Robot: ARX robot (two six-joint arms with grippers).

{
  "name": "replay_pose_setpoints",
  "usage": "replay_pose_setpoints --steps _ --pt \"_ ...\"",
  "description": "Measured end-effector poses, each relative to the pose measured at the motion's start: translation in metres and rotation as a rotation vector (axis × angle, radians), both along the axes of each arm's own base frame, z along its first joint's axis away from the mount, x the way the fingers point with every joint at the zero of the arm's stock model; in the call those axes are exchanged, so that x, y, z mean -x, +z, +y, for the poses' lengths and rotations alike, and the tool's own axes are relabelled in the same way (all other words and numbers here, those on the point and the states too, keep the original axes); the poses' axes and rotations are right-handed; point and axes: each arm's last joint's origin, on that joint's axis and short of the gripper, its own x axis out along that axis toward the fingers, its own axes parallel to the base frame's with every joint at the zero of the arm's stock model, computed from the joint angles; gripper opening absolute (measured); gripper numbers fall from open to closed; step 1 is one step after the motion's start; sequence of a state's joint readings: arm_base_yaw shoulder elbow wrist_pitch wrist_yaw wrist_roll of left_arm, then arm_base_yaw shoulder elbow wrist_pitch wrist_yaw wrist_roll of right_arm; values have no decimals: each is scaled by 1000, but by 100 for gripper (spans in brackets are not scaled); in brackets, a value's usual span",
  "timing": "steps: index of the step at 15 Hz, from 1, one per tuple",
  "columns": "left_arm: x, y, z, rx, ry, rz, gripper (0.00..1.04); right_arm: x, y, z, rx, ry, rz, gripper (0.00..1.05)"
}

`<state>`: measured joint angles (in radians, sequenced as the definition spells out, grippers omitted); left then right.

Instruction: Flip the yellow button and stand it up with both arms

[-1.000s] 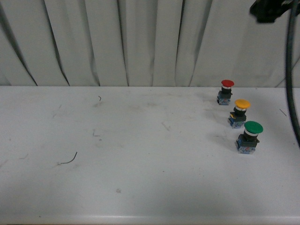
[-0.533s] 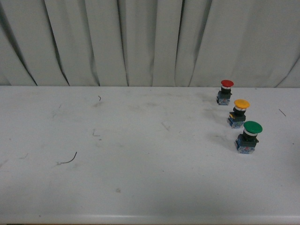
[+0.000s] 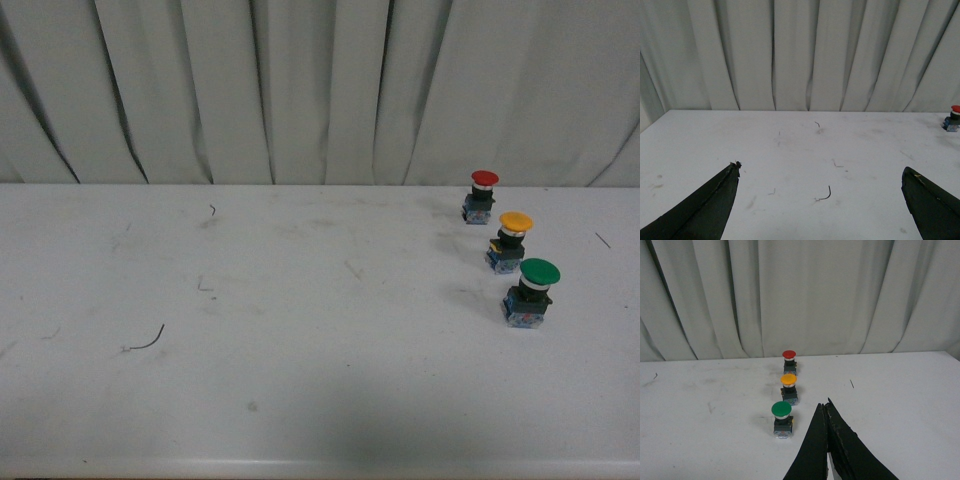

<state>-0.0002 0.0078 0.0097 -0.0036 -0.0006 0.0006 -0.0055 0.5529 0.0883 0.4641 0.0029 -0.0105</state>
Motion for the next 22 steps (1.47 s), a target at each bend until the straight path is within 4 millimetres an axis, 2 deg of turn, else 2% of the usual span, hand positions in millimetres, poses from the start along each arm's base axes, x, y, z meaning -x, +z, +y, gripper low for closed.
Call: replay_pose_setpoints --steps 8,17,19,20,22 --pt "0 0 0 0 0 0 98 17 -17 0 0 0 -1 2" --pt "0 0 0 0 0 0 98 29 -16 0 0 0 -13 2" --pt "0 0 0 0 0 0 98 37 -23 0 -1 2 41 2" --pt "0 0 0 0 -1 0 98 41 -17 0 -1 3 -24 2" --pt "0 0 0 0 0 0 98 41 -19 0 -3 2 -3 2"
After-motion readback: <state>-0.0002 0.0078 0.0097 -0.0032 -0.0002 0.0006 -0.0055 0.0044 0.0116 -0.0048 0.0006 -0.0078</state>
